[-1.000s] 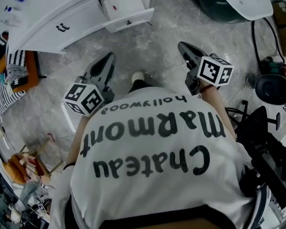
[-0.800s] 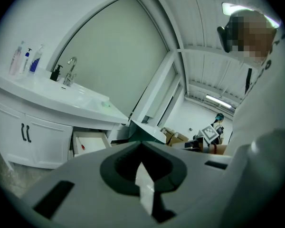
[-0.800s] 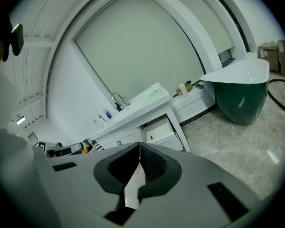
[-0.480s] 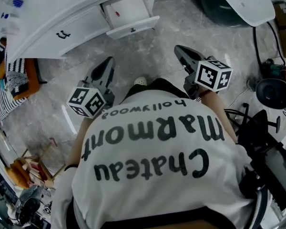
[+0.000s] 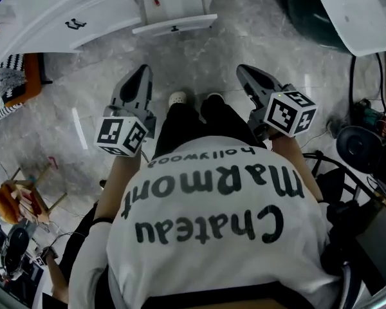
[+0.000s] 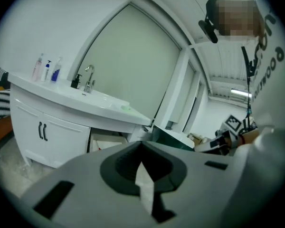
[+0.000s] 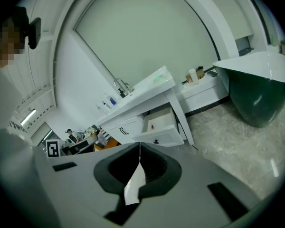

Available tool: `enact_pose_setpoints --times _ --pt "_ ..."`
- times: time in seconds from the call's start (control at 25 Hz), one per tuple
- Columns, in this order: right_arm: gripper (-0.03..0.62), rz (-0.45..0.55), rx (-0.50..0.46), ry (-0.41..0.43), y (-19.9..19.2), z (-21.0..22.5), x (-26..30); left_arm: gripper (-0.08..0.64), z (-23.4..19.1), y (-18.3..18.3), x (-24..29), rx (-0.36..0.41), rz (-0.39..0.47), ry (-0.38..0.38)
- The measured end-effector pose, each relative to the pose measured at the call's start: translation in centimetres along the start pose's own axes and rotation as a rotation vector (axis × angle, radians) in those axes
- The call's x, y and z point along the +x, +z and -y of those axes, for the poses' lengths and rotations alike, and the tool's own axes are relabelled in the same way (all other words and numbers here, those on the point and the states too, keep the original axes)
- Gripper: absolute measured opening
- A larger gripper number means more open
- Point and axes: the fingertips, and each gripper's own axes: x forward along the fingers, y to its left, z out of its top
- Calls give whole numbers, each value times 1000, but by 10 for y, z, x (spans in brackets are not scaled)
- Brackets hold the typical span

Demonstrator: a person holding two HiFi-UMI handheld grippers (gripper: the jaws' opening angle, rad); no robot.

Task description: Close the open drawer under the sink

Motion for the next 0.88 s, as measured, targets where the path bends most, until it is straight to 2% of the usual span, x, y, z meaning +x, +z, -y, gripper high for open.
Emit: enact_pose_setpoints --times 0.24,0.4,0.72,0.88 --pt "12 -164 33 6 -35 79 -6 8 22 -36 55 -80 42 101" --pt "12 -227 50 2 -65 129 5 8 24 -66 80 -115 69 159" --pt "12 -329 93 34 -120 175 43 8 -6 -112 112 -82 41 269" --pt "12 -335 140 34 -155 194 60 9 -30 -135 127 -51 29 274"
